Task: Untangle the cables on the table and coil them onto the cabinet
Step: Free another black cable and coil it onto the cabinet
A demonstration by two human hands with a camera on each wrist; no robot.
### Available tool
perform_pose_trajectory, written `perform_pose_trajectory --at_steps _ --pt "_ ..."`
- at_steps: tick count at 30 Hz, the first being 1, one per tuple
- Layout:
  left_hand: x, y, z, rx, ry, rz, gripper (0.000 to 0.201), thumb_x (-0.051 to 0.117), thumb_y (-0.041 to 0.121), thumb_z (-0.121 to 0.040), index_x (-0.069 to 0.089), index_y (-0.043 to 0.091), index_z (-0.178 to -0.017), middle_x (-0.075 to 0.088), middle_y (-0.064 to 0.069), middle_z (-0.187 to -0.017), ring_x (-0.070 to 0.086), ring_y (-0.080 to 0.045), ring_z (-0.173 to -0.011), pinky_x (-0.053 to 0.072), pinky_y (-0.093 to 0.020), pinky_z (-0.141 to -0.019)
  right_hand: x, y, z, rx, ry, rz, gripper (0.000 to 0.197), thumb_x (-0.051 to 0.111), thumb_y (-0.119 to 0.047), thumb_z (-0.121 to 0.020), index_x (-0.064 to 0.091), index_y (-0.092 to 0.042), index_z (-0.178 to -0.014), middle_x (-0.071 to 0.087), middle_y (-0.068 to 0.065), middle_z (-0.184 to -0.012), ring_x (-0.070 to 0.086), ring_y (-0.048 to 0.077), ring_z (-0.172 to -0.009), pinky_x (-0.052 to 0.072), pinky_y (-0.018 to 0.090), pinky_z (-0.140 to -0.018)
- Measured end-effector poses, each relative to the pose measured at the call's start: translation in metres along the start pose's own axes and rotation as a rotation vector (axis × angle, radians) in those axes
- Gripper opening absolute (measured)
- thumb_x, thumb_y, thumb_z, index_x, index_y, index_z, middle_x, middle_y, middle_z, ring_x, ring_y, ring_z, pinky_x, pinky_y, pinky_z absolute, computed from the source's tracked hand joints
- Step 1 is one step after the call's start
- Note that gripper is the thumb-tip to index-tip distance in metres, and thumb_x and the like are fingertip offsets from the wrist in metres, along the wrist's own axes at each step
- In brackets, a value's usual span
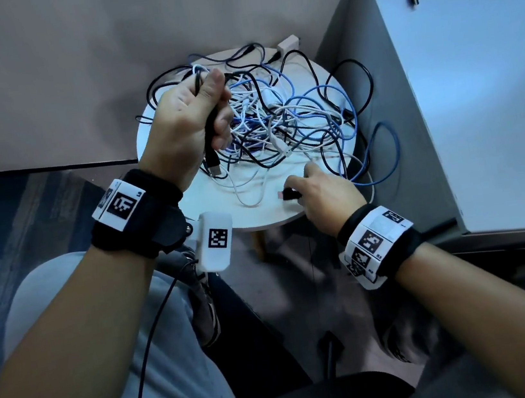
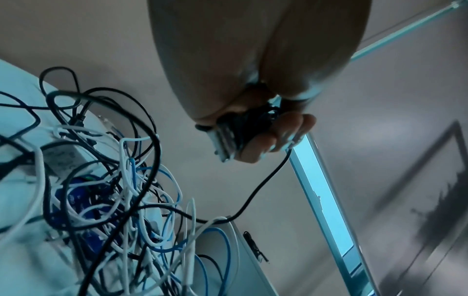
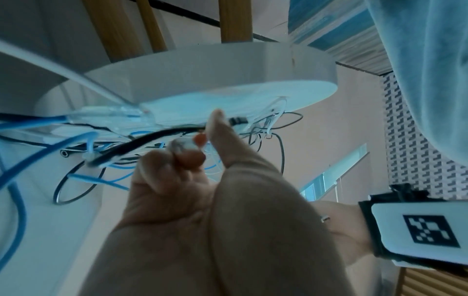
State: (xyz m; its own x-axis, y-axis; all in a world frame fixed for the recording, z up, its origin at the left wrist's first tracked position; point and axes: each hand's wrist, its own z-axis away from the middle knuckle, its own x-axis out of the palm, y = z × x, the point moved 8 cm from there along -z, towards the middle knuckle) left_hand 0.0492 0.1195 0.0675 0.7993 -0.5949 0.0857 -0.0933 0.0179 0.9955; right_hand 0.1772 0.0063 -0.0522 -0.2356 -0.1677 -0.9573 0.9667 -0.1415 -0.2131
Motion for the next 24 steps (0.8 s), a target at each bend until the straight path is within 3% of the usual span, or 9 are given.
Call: perform_pose_trajectory --at_steps 3,7,9,13,16,18,20,22,24 --pt "0.004 0.008 0.001 0.020 -0.039 0.170 0.030 0.035 0.030 -0.109 0.046 0.014 -0.086 0.040 0.007 -0.053 0.033 -0.010 -0.040 0.031 -0.028 -0.047 -0.007 0.002 -0.005 0.023 0.085 -0.098 0.037 0.046 0.000 -0.094 0.059 -0.020 -0.122 0.047 0.012 -0.107 0.060 0.037 -0.077 0.050 0.042 -0.064" --pt "0.008 0.015 0.004 -0.001 -0.130 0.381 0.036 0.022 0.032 -0.110 0.045 0.017 -0.088 0.036 0.010 -0.052 0.031 -0.006 -0.039 0.033 -0.022 -0.048 -0.005 0.007 -0.010 0.048 0.075 -0.235 0.048 0.048 -0.002 -0.094 0.052 -0.018 -0.139 0.049 0.013 -0.121 0.058 0.035 -0.100 0.048 0.040 -0.079" --pt "0.009 0.016 0.006 -0.005 -0.144 0.391 0.036 0.022 0.032 -0.110 0.046 0.018 -0.087 0.033 0.011 -0.051 0.028 -0.005 -0.039 0.031 -0.022 -0.048 -0.010 0.007 -0.011 0.059 0.110 -0.277 0.040 0.049 -0.009 -0.095 0.055 -0.017 -0.133 0.054 0.009 -0.120 0.058 0.031 -0.105 0.050 0.041 -0.084" --pt "0.012 0.017 0.007 0.012 -0.144 0.318 0.034 0.026 0.029 -0.109 0.047 0.016 -0.087 0.031 0.011 -0.051 0.025 -0.006 -0.040 0.028 -0.023 -0.046 -0.049 0.005 -0.004 0.091 0.385 -0.512 0.013 0.051 -0.017 -0.092 0.057 -0.015 -0.102 0.066 0.002 -0.092 0.063 0.026 -0.084 0.051 0.040 -0.077" --pt "0.017 0.017 0.009 0.000 -0.181 0.314 0.034 0.026 0.029 -0.109 0.049 0.017 -0.086 0.031 0.011 -0.051 0.024 -0.006 -0.040 0.024 -0.025 -0.046 -0.075 -0.002 0.004 0.063 0.508 -0.768 0.028 0.061 -0.030 -0.093 0.048 -0.021 -0.116 0.061 -0.006 -0.077 0.061 0.020 -0.064 0.056 0.043 -0.067" --pt "0.021 0.016 0.011 -0.009 -0.220 0.302 0.033 0.027 0.028 -0.108 0.048 0.016 -0.086 0.031 0.011 -0.050 0.025 -0.007 -0.039 0.024 -0.026 -0.046 -0.081 -0.008 0.002 0.008 0.462 -0.962 0.040 0.064 -0.032 -0.094 0.045 -0.031 -0.128 0.059 -0.008 -0.079 0.062 0.020 -0.059 0.057 0.045 -0.063" --pt "0.025 0.014 0.013 -0.014 -0.269 0.277 0.029 0.034 0.028 -0.107 0.048 0.013 -0.086 0.032 0.010 -0.049 0.026 -0.007 -0.038 0.025 -0.026 -0.046 -0.082 -0.012 -0.002 -0.034 0.415 -1.088 0.029 0.064 -0.025 -0.096 0.055 -0.029 -0.123 0.062 -0.005 -0.083 0.064 0.019 -0.058 0.055 0.041 -0.060" --pt "0.029 0.012 0.015 -0.008 -0.307 0.238 0.028 0.052 0.035 -0.101 0.050 0.011 -0.088 0.033 0.011 -0.050 0.027 -0.006 -0.039 0.026 -0.027 -0.046 -0.085 -0.012 -0.004 -0.049 0.419 -1.133 0.009 0.061 -0.017 -0.098 0.062 -0.023 -0.104 0.066 0.001 -0.084 0.066 0.017 -0.060 0.051 0.041 -0.059" --pt "0.027 0.009 0.014 0.004 -0.290 0.145 0.037 0.069 0.044 -0.090 0.056 0.009 -0.092 0.035 0.013 -0.053 0.028 -0.006 -0.042 0.024 -0.028 -0.048 -0.091 -0.009 -0.003 -0.041 0.439 -1.195 0.013 0.059 -0.011 -0.098 0.062 -0.022 -0.092 0.069 0.002 -0.081 0.068 0.018 -0.063 0.051 0.045 -0.057"
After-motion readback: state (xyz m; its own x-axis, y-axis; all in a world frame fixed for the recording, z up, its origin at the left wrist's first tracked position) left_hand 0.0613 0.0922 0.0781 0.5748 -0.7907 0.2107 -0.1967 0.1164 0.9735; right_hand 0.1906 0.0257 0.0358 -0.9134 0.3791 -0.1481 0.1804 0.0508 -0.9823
